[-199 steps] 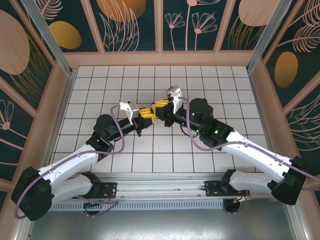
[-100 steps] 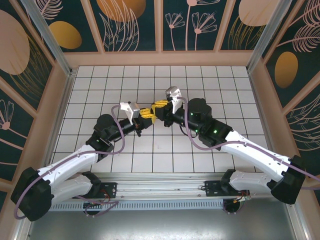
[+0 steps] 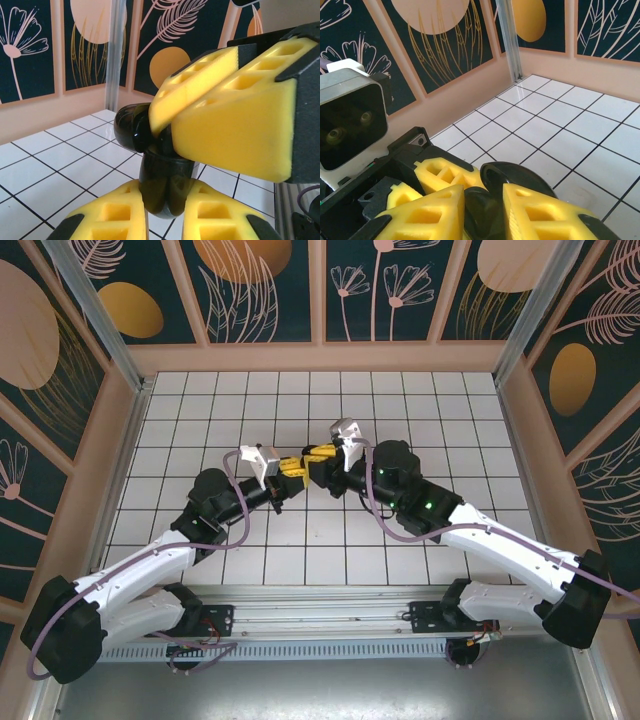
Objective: Insert the wireless bluetooth earbuds into the charging case
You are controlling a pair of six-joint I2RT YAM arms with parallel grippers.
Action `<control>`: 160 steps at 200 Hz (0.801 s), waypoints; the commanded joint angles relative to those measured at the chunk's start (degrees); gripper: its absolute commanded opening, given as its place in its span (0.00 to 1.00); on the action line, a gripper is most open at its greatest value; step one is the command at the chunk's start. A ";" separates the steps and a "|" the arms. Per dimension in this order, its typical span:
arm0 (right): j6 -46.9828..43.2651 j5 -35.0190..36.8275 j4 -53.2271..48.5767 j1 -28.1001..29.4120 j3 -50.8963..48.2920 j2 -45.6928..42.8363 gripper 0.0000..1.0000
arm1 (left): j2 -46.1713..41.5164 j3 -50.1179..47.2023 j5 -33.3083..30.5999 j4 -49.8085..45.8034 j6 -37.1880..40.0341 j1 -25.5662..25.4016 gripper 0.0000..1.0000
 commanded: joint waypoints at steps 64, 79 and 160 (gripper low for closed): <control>10.43 4.38 -6.62 -1.79 7.24 -1.40 0.54 | 0.45 0.74 -0.63 2.98 1.05 -0.35 0.02; 13.33 3.87 -7.72 -3.37 8.43 -2.08 0.56 | 0.74 0.56 -0.63 2.98 1.09 -0.33 0.02; 19.53 -2.27 -15.17 -9.75 9.67 -0.32 0.47 | 0.77 0.44 -0.71 3.24 0.87 -0.35 0.02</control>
